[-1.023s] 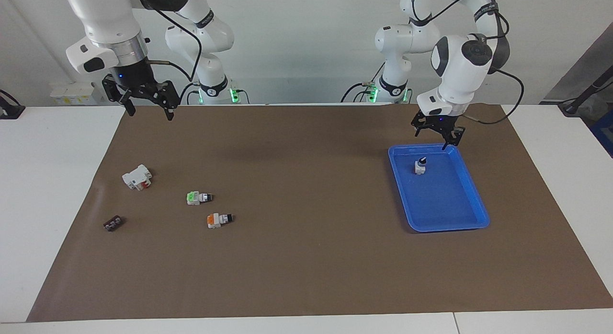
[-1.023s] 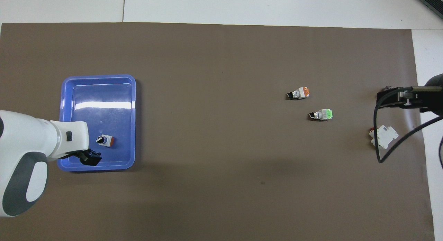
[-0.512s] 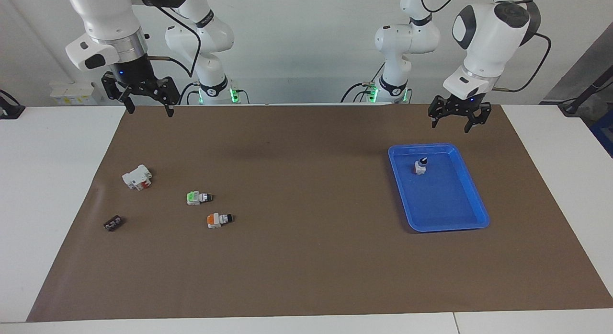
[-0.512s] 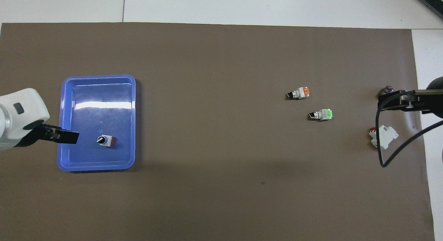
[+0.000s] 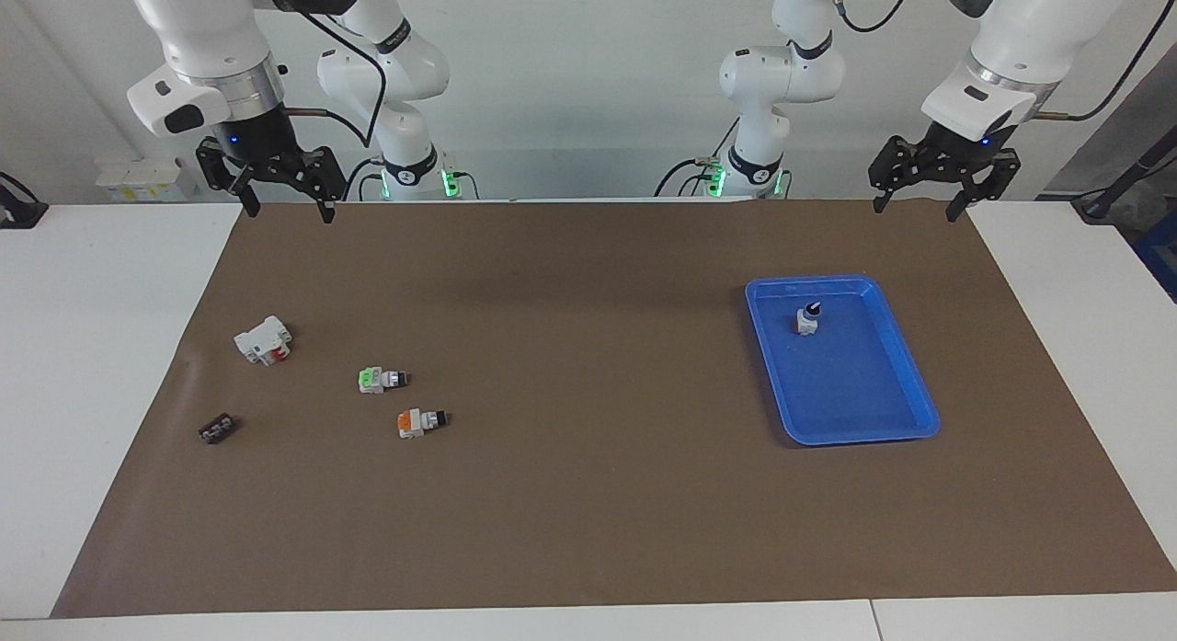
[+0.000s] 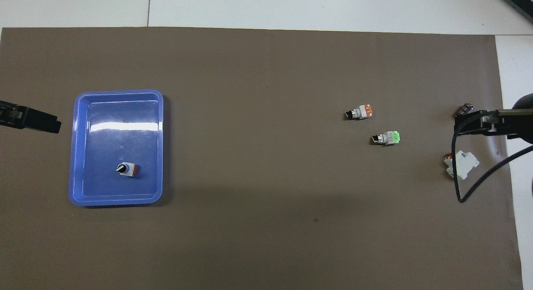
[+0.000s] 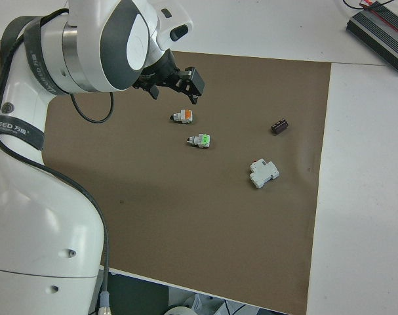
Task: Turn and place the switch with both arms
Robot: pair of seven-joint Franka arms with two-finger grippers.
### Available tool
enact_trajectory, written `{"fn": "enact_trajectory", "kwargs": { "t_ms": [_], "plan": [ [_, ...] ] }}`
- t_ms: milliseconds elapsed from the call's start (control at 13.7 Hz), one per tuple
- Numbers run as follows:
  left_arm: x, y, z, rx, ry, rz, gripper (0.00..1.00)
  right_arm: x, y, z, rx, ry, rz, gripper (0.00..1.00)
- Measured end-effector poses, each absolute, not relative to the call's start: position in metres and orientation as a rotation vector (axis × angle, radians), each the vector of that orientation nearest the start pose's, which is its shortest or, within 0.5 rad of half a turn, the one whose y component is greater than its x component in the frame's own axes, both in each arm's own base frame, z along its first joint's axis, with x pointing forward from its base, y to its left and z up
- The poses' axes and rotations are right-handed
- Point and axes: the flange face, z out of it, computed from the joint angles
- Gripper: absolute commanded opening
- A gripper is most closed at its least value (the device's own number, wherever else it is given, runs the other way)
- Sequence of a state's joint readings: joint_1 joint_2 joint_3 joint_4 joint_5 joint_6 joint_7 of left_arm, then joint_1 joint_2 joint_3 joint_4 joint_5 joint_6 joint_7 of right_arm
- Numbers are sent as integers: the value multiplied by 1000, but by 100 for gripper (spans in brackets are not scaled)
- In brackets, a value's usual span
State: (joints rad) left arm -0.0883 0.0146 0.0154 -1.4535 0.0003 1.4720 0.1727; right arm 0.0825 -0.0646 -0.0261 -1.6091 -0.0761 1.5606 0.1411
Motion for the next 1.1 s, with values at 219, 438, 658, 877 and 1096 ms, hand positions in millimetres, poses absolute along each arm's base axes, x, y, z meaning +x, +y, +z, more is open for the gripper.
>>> {"fn": "enact_trajectory", "kwargs": {
  "t_ms": [219,438,658,877,1096],
  "plan": [
    [540,-35,670,-3123,351,36,100,533,21,641,-3211,139,-38,100],
    [519,-30,671,-3129,295,94,100,532,21,641,-3211,139,-32,100],
    [509,-27,667,-3132,278,108,100,530,21,637,-3212,139,-17,100],
    [509,-28,665,-3134,280,101,100,530,21,635,-3212,139,-13,100],
    [511,-31,666,-3133,287,79,100,528,21,636,-3199,142,2,100]
  ]
}}
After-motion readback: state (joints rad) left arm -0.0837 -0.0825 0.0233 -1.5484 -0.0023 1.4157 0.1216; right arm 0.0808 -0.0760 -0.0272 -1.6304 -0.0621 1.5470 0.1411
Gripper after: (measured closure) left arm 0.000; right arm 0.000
